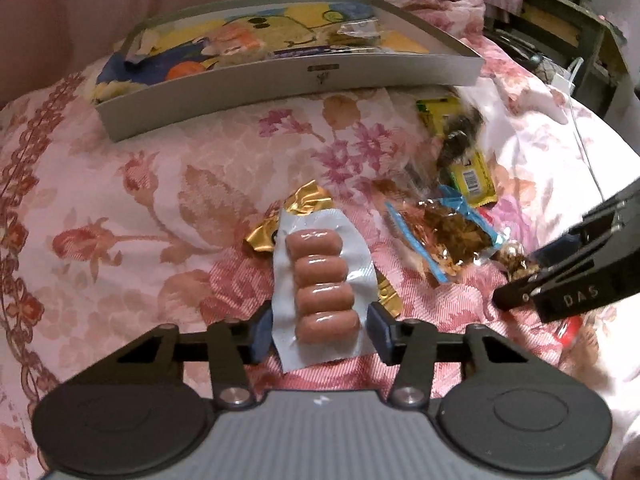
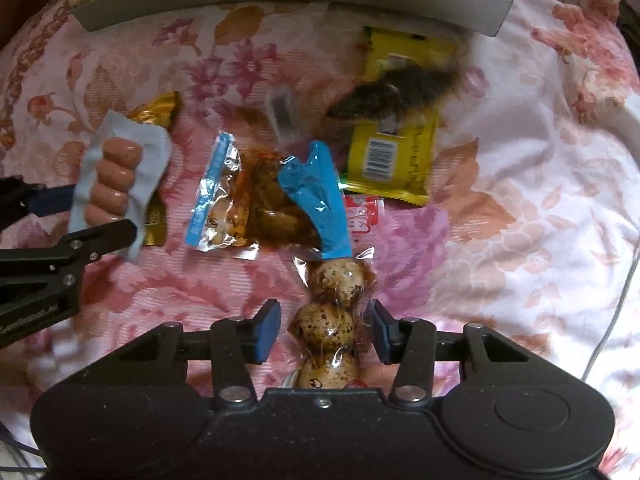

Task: Organize snacks
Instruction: 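Close the left tool on the sausage packet while the right tool closes on the quail egg packet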

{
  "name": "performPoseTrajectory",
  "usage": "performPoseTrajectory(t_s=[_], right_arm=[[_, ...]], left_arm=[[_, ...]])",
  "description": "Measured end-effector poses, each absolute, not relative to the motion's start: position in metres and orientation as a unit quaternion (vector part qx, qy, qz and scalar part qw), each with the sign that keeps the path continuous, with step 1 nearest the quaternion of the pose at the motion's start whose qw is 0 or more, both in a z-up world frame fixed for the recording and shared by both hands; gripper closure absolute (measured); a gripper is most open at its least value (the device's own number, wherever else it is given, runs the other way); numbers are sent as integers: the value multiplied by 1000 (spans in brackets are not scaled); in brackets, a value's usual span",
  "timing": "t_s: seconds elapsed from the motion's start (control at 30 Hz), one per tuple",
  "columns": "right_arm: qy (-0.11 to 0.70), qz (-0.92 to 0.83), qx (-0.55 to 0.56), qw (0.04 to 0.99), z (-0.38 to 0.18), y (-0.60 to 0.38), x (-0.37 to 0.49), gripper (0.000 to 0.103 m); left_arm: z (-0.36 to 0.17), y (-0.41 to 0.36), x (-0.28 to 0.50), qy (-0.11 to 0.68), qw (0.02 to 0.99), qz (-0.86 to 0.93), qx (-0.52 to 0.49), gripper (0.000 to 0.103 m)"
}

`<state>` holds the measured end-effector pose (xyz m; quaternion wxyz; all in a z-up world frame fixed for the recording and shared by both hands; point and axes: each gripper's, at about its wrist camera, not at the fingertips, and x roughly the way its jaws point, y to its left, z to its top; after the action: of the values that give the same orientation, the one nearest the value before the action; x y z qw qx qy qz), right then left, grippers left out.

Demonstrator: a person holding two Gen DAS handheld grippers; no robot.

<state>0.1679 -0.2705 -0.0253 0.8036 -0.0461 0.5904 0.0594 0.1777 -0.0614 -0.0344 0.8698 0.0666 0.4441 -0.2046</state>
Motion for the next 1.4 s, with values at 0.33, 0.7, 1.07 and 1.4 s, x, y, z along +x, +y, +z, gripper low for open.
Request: performPoseTrajectory(t_s=[0.33,0.7,1.07,1.4], right_arm=[[593,99,-4,799,-7,-248,153,56],[600,143,83,783,-5,-290,149,64],[604,160,93,775,-24,-287,148,64],[608,162,104,770,-20,-283,146,58]], left_arm=[[-32,-50,183,462,865,-195,18,54],[-34,-71,177,430,875,-199,98,34],[-33,-67,181,447,871,-188,76,58],[-19,-47,181,476,858,-191,-20,73]])
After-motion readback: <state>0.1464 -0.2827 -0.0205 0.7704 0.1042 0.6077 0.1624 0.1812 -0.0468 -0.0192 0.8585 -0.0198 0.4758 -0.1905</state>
